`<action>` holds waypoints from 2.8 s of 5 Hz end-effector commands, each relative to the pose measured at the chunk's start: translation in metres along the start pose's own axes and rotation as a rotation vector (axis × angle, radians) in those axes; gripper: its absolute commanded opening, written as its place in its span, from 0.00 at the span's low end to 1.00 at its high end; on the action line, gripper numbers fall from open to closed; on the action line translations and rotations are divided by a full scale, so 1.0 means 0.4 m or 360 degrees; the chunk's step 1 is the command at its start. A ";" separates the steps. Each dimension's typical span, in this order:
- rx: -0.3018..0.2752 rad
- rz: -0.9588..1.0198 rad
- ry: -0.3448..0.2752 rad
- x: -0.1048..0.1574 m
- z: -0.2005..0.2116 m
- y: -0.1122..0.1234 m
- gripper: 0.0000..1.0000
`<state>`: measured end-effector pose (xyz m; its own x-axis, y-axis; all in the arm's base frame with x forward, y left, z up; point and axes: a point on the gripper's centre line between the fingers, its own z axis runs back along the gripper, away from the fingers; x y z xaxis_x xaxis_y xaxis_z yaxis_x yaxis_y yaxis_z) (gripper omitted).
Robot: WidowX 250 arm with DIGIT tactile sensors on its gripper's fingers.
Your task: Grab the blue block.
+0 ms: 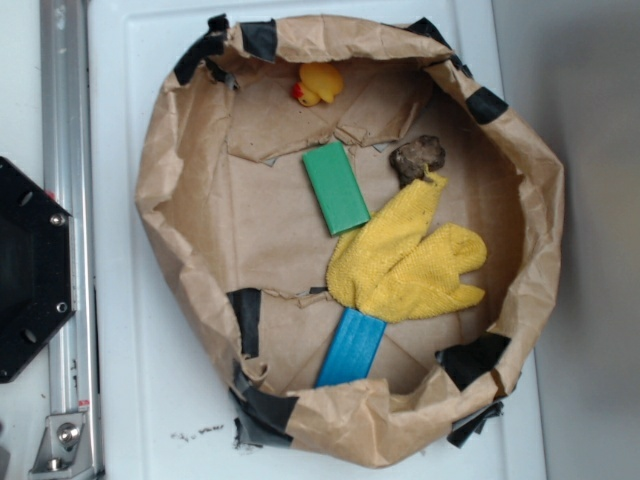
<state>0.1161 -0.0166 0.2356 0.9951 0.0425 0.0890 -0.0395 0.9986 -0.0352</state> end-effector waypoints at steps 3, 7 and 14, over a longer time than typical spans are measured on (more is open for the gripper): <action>-0.0082 0.0461 -0.0031 0.209 -0.113 -0.047 1.00; -0.0165 0.1197 -0.0044 0.286 -0.333 -0.010 1.00; -0.0198 0.1101 0.0175 0.376 -0.593 -0.132 1.00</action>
<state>0.2811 -0.0792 0.0162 0.7334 0.6678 -0.1273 -0.6798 0.7206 -0.1363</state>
